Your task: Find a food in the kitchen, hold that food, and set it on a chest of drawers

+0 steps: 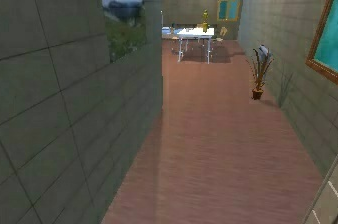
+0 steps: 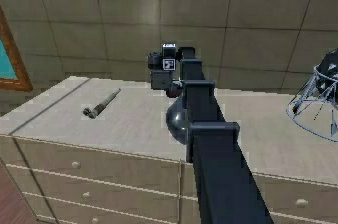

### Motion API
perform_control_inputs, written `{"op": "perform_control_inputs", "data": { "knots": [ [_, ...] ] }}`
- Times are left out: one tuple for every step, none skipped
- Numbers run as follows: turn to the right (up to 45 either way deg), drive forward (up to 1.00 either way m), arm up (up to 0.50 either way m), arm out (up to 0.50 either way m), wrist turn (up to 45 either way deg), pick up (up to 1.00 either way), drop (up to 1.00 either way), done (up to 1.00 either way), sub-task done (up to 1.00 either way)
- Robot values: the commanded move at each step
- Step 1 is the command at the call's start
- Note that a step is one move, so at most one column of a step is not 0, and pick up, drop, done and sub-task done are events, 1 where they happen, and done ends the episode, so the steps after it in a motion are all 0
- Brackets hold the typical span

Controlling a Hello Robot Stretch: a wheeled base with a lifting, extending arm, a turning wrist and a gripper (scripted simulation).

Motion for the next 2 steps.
{"op": "perform_control_inputs", "data": {
  "knots": [
    [0.0, 0.0, 0.0, 0.0, 0.0, 0.0, 1.0, 0.0, 0.0],
    [0.0, 0.0, 0.0, -0.1, 0.0, 0.0, 0.0, 0.0, 0.0]
  ]
}}
